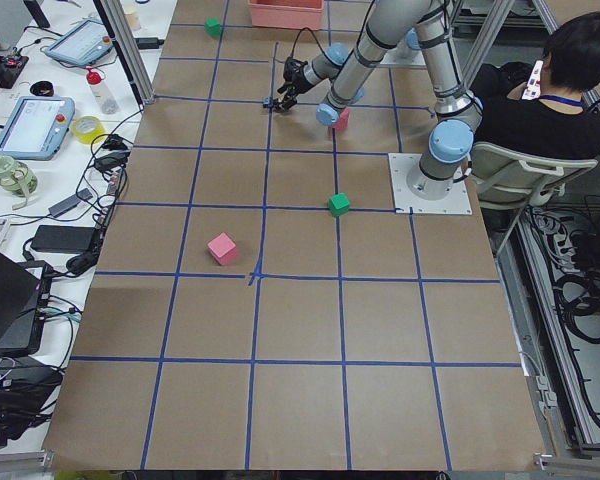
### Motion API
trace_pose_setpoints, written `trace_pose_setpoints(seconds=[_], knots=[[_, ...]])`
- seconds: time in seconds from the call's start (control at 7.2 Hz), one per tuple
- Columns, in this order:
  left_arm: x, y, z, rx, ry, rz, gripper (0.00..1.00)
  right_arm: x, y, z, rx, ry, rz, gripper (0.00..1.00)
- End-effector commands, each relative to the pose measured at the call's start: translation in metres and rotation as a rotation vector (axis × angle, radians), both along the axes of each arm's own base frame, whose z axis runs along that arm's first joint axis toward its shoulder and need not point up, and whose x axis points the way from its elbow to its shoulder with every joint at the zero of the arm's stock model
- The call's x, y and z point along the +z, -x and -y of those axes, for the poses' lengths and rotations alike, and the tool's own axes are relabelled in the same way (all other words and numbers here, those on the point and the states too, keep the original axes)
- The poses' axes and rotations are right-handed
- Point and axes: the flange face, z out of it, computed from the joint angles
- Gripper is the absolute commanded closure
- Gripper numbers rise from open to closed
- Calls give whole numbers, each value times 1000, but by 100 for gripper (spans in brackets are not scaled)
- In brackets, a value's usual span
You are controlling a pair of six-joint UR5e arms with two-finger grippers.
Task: Align button upright
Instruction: 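Reach the left gripper to the lying switch and grasp its body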
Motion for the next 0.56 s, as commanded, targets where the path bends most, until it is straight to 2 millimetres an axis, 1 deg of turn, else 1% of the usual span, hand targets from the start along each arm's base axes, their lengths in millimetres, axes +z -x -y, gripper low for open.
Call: trace_pose_setpoints(seconds=[0.0,0.14,0.28,0.42], knots=[[14,0,2,-27,27,8,91,0,0,0,1,0,0,0],[17,-1,4,-19,33,10,100,0,0,0,-1,0,0,0],[23,-3,8,-17,37,18,100,0,0,0,-1,0,0,0],[40,-9,22,-32,39,55,100,-1,0,1,1,-1,0,0]])
